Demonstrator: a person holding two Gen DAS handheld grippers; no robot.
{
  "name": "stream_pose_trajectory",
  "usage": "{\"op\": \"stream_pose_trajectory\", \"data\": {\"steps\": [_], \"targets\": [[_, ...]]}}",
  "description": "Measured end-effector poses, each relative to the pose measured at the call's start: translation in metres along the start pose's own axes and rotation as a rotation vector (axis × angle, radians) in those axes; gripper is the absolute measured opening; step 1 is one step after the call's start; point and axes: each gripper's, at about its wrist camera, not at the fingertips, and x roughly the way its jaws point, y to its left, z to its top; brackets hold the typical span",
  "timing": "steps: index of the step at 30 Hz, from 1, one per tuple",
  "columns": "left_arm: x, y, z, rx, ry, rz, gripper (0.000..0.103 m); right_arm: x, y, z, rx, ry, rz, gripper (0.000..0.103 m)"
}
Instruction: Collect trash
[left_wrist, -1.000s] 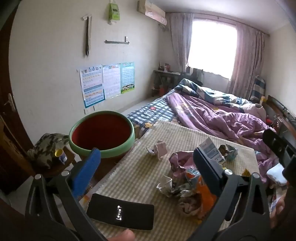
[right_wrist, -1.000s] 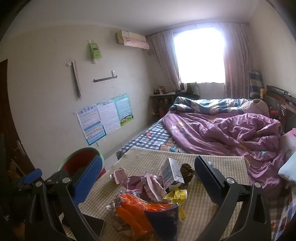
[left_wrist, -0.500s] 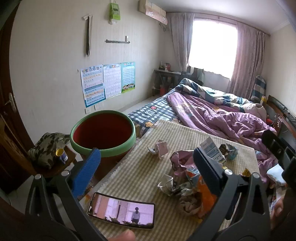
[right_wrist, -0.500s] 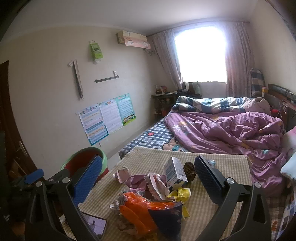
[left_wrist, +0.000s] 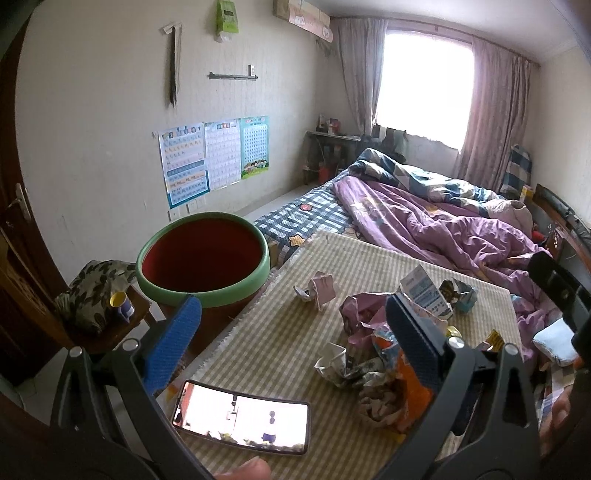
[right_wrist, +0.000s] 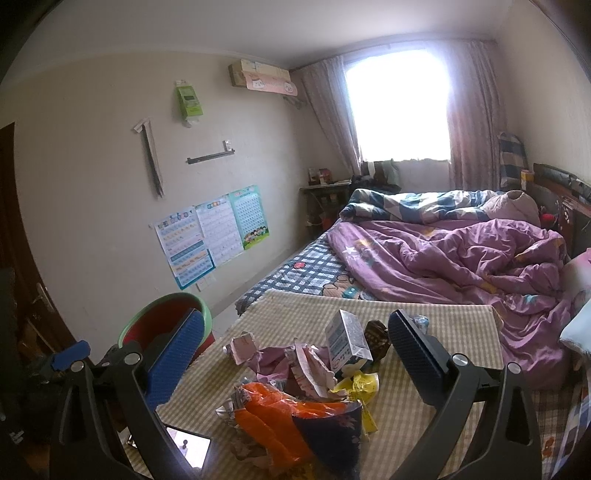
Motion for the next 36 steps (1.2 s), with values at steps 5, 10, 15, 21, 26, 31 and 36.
{"op": "stream_pose_trajectory", "data": {"steps": [5, 10, 15, 21, 26, 31, 36], "targets": [[0.001, 0.0, 0.0, -0.001, 0.002, 0.0, 0.098, 0.0, -0.001, -0.001, 0.003, 0.0, 0.001, 0.096], [0.003, -0.001, 0.0, -0.002, 0.006, 0.003, 0.098, 0.001, -0.002, -0.001, 0.005, 0.002, 0.002, 0.096], [0.006, -0.001, -0.001, -0.002, 0.011, 0.006, 0.098, 0.006, -0.004, -0.003, 0.011, 0.013, 0.002, 0.096], [0.011, -0.001, 0.0, -0.005, 0.023, 0.01, 0.098, 0.007, -0.006, -0.004, 0.012, 0.015, 0.002, 0.096], [0.011, -0.001, 0.0, -0.006, 0.024, 0.013, 0.098, 0.008, -0.009, -0.006, 0.016, 0.016, -0.002, 0.096], [0.011, -0.002, -0.001, -0.005, 0.024, 0.015, 0.098, 0.009, -0.011, -0.005, 0.018, 0.021, -0.001, 0.096], [0.015, 0.0, -0.001, -0.003, 0.031, 0.03, 0.098, 0.011, -0.013, -0.007, 0.019, 0.026, 0.001, 0.096]]}}
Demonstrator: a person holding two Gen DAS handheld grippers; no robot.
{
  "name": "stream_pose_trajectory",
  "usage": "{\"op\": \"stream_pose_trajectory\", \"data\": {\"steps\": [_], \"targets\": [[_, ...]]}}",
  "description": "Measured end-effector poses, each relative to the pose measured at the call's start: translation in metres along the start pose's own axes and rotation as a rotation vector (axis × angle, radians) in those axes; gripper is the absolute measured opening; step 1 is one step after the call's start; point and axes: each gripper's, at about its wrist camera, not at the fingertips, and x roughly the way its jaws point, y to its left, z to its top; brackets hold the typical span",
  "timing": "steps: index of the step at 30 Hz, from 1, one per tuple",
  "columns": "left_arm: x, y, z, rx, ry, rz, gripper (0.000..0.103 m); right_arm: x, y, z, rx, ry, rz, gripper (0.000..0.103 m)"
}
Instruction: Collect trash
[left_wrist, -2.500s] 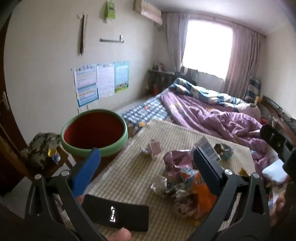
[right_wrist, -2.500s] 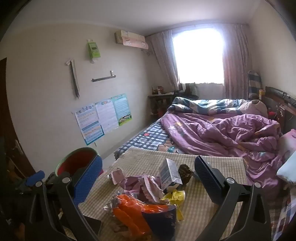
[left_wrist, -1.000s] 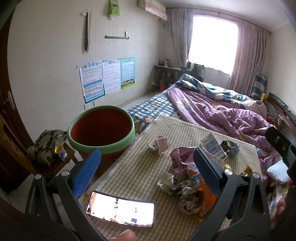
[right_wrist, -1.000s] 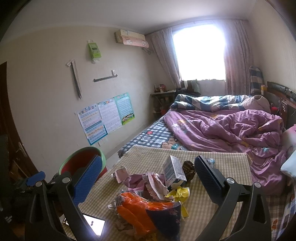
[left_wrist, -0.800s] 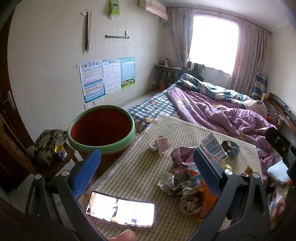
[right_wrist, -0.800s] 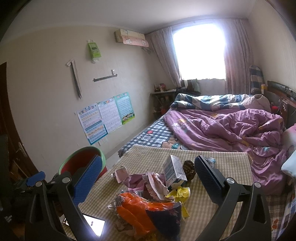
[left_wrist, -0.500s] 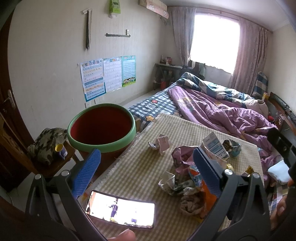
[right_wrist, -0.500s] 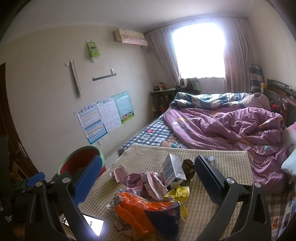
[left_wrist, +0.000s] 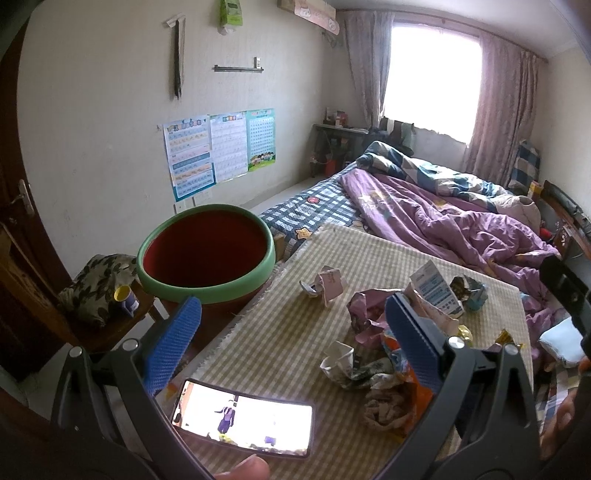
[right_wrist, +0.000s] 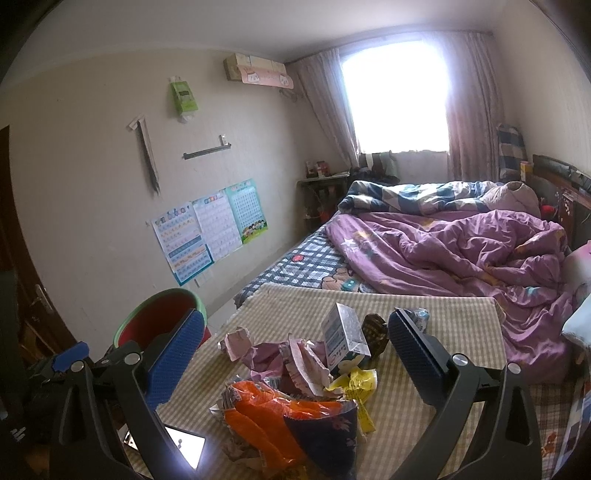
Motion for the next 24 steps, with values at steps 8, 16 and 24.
{"op": "stream_pose_trajectory", "data": {"steps": [8, 16, 24], "targets": [[0.002, 0.0, -0.001, -0.004, 0.007, -0.012, 0.098, 0.003, 0.001, 0.0, 0.001, 0.007, -0.001, 0.096], [0.017, -0.003, -0.01, 0.04, 0.067, -0.031, 0.098, 0.014, -0.014, -0.006, 0.02, 0.051, -0.017, 0.096], [0.047, -0.022, -0.033, 0.07, 0.248, -0.258, 0.098, 0.022, -0.044, -0.024, -0.006, 0.155, -0.052, 0.096]]}}
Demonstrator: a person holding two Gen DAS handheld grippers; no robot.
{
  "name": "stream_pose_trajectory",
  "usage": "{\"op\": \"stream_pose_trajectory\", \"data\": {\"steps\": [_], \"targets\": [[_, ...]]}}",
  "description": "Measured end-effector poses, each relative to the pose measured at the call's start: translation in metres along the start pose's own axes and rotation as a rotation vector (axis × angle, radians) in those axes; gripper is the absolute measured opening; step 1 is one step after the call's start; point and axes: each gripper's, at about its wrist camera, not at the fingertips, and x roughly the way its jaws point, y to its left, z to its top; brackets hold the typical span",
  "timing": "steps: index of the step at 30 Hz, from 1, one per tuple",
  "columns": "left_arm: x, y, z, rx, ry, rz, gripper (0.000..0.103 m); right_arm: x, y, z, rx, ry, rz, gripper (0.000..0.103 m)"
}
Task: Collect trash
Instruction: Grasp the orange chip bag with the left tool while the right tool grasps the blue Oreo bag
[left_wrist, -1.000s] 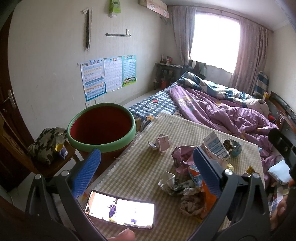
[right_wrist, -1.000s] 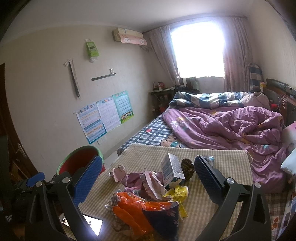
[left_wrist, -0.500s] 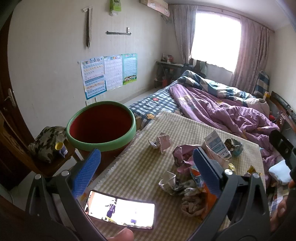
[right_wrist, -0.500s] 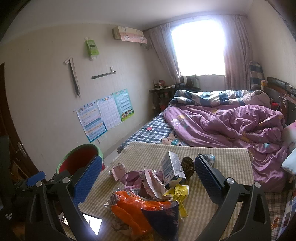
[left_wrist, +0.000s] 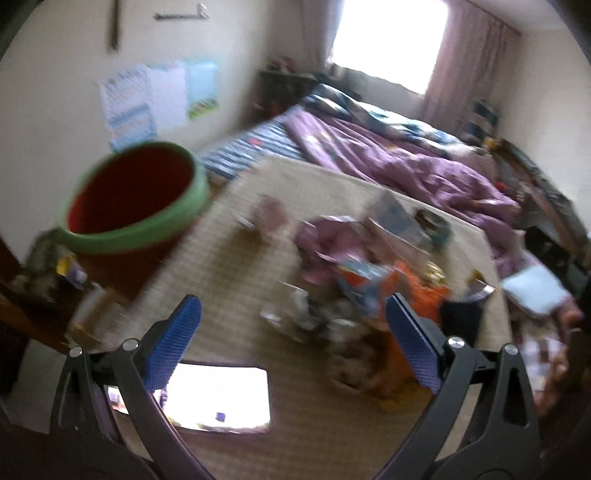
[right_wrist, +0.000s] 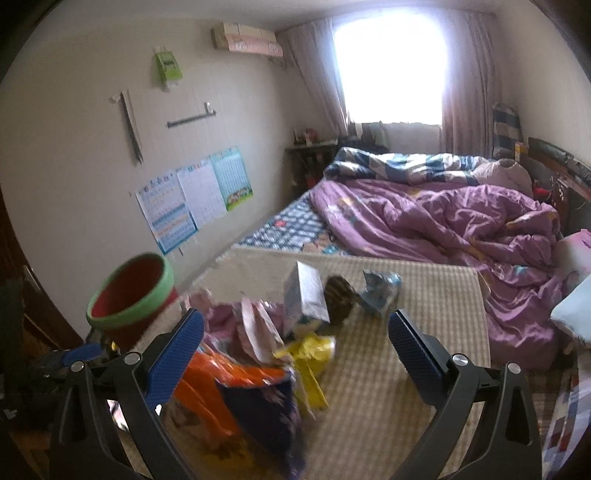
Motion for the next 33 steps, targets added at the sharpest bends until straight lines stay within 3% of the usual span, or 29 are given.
{"op": "stream_pose_trajectory", "data": {"steps": [5, 8, 12, 13, 19, 28, 33], "targets": [[0.016, -0.035, -0.003, 0.073, 0.027, -0.089, 0.087, 0.002, -0.008, -0.007, -0.014, 0.038, -0.02, 0.096], [0.033, -0.045, -0.003, 0.089, 0.062, -0.108, 0.07, 0.002, -0.01, -0.009, -0.03, 0.076, -0.021, 0.096], [0.05, -0.051, -0.006, 0.089, 0.112, -0.148, 0.04, 0.01, -0.016, -0.015, -0.029, 0.151, 0.014, 0.096], [0.05, -0.05, -0.007, 0.08, 0.114, -0.165, 0.039, 0.012, -0.019, -0.018, -0.023, 0.171, 0.029, 0.096], [0.032, -0.045, 0.001, 0.054, 0.072, -0.199, 0.037, 0.021, -0.02, -0.033, 0.003, 0.247, 0.147, 0.083], [-0.002, -0.02, 0.025, 0.025, -0.056, -0.149, 0.037, 0.02, -0.003, -0.039, -0.011, 0.289, 0.258, 0.083], [-0.009, 0.002, 0.029, -0.016, -0.079, -0.104, 0.037, 0.008, 0.004, -0.052, -0.105, 0.294, 0.294, 0.083]]}}
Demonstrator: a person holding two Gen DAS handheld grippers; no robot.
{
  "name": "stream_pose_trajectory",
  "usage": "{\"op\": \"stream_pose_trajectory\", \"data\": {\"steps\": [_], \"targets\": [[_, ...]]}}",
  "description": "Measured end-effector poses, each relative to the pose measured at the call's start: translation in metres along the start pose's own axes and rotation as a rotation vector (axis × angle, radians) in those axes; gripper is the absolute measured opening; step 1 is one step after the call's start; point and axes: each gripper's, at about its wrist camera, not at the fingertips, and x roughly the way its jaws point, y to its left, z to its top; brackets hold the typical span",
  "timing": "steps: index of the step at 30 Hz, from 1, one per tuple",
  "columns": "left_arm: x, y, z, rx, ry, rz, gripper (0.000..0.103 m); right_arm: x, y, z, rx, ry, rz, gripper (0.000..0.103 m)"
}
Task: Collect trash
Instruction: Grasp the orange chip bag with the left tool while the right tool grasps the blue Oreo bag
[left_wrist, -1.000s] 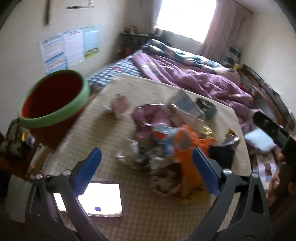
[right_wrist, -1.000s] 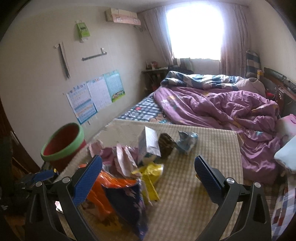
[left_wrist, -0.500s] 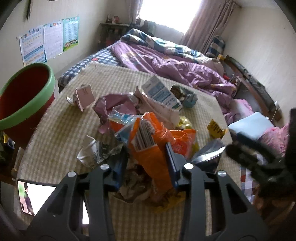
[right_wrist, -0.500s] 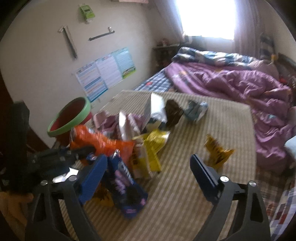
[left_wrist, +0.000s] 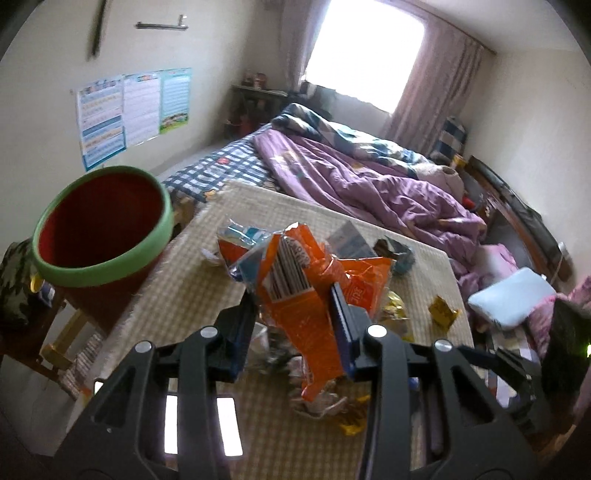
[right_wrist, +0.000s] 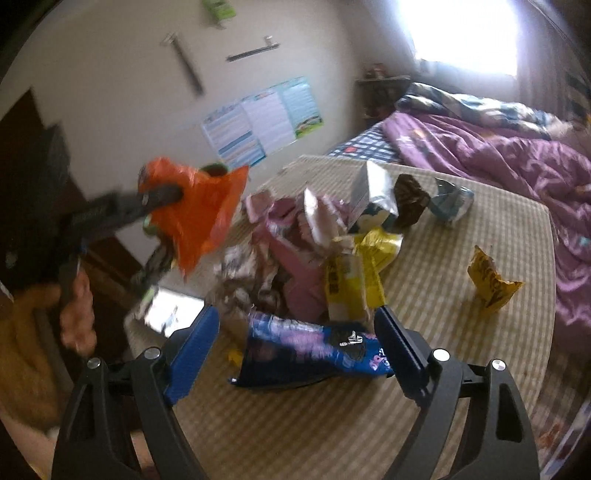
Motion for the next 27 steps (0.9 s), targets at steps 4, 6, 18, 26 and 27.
{"op": "stream_pose_trajectory", "data": {"steps": [4, 6, 18, 26, 27], "targets": [[-0.001, 0.004, -0.002, -0.006, 0.006, 0.006, 0.037, 0.017, 0.003, -0.014, -0.02, 0.091, -0.042, 0.083], [-0.002, 0.004, -0.003, -0.002, 0.006, 0.003, 0.037, 0.023, -0.002, -0.02, 0.007, 0.131, -0.055, 0.083], [-0.001, 0.002, -0.006, 0.008, 0.007, 0.001, 0.037, 0.045, -0.038, -0.049, 0.352, 0.267, 0.039, 0.072], [-0.014, 0.031, -0.003, -0.027, -0.025, 0.069, 0.037, 0.023, -0.045, -0.042, 0.394, 0.181, 0.014, 0.014], [-0.017, 0.04, -0.002, -0.04, -0.029, 0.085, 0.037, 0.018, -0.046, -0.039, 0.392, 0.157, 0.004, 0.012]]}}
